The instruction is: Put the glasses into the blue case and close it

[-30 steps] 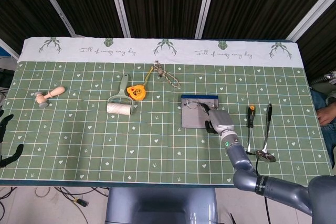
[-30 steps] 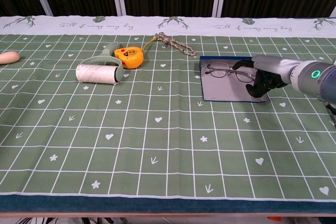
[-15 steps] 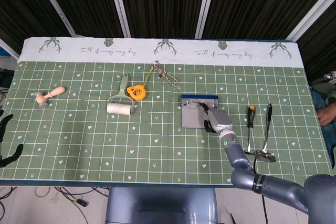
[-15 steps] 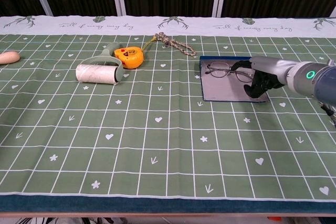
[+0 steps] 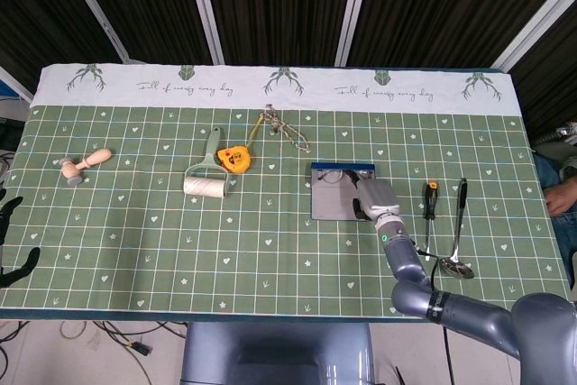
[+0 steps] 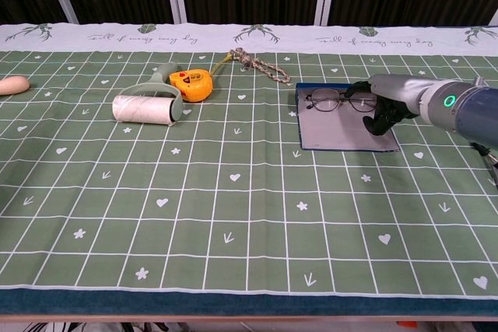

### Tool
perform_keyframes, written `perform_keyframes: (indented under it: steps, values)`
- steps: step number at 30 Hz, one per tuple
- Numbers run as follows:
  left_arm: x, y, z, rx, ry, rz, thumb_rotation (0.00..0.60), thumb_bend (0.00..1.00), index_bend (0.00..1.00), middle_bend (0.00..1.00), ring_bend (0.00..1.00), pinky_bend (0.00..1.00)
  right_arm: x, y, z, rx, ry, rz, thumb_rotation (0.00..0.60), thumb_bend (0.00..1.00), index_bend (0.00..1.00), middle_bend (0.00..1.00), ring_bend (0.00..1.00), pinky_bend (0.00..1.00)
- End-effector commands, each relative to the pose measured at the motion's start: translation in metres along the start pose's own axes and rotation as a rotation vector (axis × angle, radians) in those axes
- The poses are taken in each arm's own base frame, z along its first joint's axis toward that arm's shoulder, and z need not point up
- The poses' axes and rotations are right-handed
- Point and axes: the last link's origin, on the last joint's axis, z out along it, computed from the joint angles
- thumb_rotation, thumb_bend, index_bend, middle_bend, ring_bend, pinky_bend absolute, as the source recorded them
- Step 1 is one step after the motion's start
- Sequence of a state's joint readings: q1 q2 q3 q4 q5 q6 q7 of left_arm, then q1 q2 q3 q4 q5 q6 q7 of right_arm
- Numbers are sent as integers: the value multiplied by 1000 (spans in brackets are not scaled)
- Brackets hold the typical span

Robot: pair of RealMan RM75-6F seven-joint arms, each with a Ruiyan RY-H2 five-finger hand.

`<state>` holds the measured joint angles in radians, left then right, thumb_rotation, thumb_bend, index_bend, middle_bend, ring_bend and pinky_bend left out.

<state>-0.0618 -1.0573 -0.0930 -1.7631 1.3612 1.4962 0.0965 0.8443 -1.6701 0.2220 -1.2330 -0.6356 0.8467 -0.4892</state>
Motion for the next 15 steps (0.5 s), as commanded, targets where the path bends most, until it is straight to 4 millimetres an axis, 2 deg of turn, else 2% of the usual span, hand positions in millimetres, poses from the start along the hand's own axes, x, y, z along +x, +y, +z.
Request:
perform_keyframes:
  steps: [1, 12, 14, 15]
  values:
    - [0, 0, 0, 0, 1, 0, 600, 315, 97, 0, 0, 0, 0, -1, 3, -13, 2, -7, 600, 704, 101, 965, 1000, 1000]
    - [0, 0, 0, 3, -3, 0, 600, 315, 97, 0, 0, 0, 0, -1, 2, -24, 17, 2, 600, 702, 75, 965, 1000, 1000]
    - [0, 0, 0, 3, -3, -1, 600, 315, 97, 0, 0, 0, 1, -1, -1, -18, 28, 7, 600, 668, 60, 962, 1000, 1000]
    - [0, 0, 0, 3, -3, -1, 600, 315, 97, 0, 0, 0, 2, -1, -3, -14, 35, 10, 600, 617, 51, 953, 1000, 1000]
